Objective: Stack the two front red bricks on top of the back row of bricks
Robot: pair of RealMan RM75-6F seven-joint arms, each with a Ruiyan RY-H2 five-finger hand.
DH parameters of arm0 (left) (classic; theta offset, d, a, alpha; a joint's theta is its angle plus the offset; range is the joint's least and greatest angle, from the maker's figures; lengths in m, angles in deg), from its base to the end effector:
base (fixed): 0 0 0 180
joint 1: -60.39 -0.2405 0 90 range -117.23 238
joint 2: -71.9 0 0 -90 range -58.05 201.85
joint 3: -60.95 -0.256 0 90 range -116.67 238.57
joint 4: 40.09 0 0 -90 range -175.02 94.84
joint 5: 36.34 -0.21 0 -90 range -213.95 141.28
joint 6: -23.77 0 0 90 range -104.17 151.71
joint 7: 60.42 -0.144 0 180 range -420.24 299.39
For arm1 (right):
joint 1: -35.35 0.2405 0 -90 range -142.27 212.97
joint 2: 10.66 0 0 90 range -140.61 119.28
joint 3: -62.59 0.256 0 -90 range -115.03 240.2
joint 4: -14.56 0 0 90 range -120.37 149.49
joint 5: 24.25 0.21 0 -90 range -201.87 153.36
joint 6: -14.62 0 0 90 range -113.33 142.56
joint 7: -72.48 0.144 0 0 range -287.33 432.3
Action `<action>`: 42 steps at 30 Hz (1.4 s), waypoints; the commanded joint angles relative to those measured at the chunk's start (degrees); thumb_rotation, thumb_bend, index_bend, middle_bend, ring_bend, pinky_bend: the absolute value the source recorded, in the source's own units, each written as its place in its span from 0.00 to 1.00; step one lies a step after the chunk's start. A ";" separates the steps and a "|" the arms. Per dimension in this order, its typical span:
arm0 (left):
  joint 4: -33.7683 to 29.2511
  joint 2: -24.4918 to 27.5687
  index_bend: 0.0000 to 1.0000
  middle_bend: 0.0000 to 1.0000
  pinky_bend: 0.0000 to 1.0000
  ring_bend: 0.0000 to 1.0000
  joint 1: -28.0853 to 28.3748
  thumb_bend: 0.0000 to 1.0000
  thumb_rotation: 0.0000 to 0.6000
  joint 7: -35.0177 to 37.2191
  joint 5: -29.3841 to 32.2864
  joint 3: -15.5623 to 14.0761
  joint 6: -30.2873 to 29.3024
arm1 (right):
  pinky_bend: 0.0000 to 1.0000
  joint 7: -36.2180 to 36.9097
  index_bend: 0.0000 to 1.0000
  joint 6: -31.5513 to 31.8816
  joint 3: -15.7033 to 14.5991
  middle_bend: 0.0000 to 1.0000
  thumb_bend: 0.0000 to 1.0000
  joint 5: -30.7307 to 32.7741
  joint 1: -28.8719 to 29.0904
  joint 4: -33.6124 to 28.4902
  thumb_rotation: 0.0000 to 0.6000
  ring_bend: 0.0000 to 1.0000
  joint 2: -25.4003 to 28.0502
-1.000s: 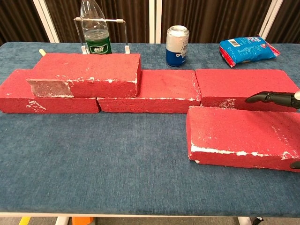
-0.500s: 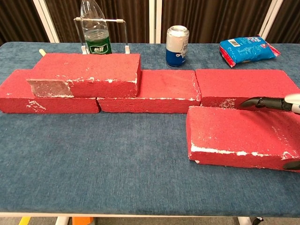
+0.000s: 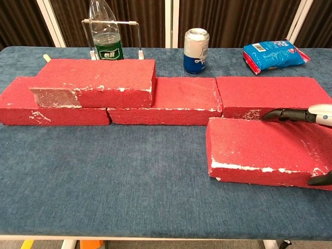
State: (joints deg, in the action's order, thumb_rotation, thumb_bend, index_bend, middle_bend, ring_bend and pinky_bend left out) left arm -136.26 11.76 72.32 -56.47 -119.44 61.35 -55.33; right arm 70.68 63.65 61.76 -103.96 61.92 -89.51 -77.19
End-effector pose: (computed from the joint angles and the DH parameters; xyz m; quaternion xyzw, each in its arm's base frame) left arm -0.2959 0.2077 0.1584 -0.6172 -0.4231 -0.3888 0.5375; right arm -0.2263 -0.2279 0.0439 0.7500 -0.5048 0.2864 0.3173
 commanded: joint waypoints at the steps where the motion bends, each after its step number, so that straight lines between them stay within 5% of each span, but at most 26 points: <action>1: -0.19 0.04 0.05 0.04 0.02 0.00 -0.03 0.00 1.00 -0.40 -0.08 0.11 0.14 | 0.00 0.27 0.00 -0.21 -0.16 0.00 0.05 0.25 0.17 0.26 1.00 0.00 -0.31; 10: -0.14 0.00 0.05 0.04 0.03 0.00 -0.41 0.00 1.00 0.05 0.10 0.36 0.65 | 0.00 0.33 0.00 1.56 -0.30 0.07 0.08 0.09 -0.15 1.12 1.00 0.01 -1.43; 17: 0.13 -0.11 0.05 0.04 0.03 0.00 -0.65 0.00 1.00 0.49 -0.12 0.48 0.81 | 0.14 1.29 0.00 3.42 -0.58 0.20 0.12 -0.95 -0.81 1.72 1.00 0.10 -2.14; 30: -0.12 0.39 0.05 0.04 0.03 0.00 -1.49 0.00 1.00 1.36 -0.29 0.65 0.47 | 0.23 3.97 0.00 8.48 -0.87 0.23 0.14 -7.22 -1.61 -3.68 1.00 0.15 3.40; 36: -0.28 0.60 0.05 0.04 0.02 0.00 -1.64 0.00 1.00 1.81 -0.55 0.81 0.38 | 0.24 4.03 0.00 11.89 4.02 0.25 0.14 -7.88 0.30 -5.96 1.00 0.17 8.09; 42: -0.65 0.64 0.05 0.04 0.03 0.00 -1.66 0.00 1.00 1.75 -0.83 0.88 0.49 | 0.25 3.86 0.00 3.16 10.55 0.26 0.15 -0.87 8.51 -1.70 1.00 0.17 8.86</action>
State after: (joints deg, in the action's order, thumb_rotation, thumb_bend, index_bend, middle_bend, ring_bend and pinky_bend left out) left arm -136.89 12.41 70.66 -54.70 -120.26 62.23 -54.86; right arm 74.45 71.46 69.70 -108.28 66.36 -93.83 -68.78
